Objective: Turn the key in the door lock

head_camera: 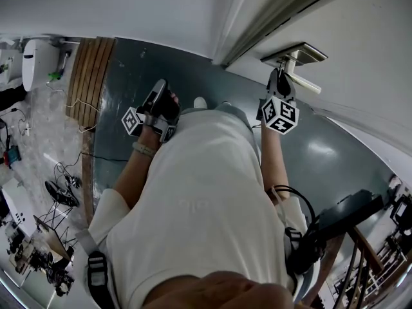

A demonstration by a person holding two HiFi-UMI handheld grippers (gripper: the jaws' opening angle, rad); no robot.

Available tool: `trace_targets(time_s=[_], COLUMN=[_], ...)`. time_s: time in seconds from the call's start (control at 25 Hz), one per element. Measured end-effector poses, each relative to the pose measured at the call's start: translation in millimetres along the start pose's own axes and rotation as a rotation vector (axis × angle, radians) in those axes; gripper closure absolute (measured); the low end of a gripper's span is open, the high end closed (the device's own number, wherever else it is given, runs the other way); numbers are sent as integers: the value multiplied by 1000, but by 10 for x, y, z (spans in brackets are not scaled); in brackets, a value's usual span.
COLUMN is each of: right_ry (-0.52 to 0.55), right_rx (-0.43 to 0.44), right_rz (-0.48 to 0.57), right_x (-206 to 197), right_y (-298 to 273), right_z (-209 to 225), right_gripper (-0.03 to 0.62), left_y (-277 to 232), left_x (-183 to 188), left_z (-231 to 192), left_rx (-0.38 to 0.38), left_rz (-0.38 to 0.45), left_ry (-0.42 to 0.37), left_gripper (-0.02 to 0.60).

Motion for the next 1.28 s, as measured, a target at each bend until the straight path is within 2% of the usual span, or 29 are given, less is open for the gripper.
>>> trace_targets(time_s=[0.08, 0.24, 0.48, 0.64, 0.88, 0.96, 1.04, 1.12, 1.2, 1.28], right_ry=[-168, -391, -939, -1084, -1164, -1151, -1005, -713, -377, -120], right_rx=[96, 241, 504, 623, 664, 662, 597, 443, 214, 15], right_rz=[15, 28, 49, 40, 55, 56, 41, 6, -39, -77], right_x=[2, 7, -76, -95, -109, -106, -68, -13, 6, 5], right_y=[11, 17, 45, 23, 11, 12, 25, 37, 47, 62], right_z=[18, 17, 42, 47, 37, 41, 32, 3, 6, 19], right_gripper=[534, 534, 536, 534, 533, 531, 531, 530, 530, 530], left_y=[-1, 4, 17, 23, 26, 33, 36, 33, 22, 21], left_x=[-2, 18, 20, 34, 46, 50, 50, 46, 36, 32], left_z=[2, 8, 12, 3, 2, -4, -6, 2, 9, 7], left_rx=[1, 4, 5, 7, 5, 5, 6, 7, 6, 2], left_rz=[-1, 5, 9, 11, 14, 18, 19, 16, 12, 13], left_ry=[-2, 3, 1, 3, 9, 12, 10, 5, 4, 5], left_gripper=[574, 574, 574, 574, 574, 574, 574, 574, 574, 574])
Point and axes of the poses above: the fingertips, and each gripper's own axes: y backward along the fingers, z to its right, x out of its top, the point moved 2 cm from there along y, backward along the fingers, and after that the axes turned 13 degrees about -z, right-handed, at the moved point
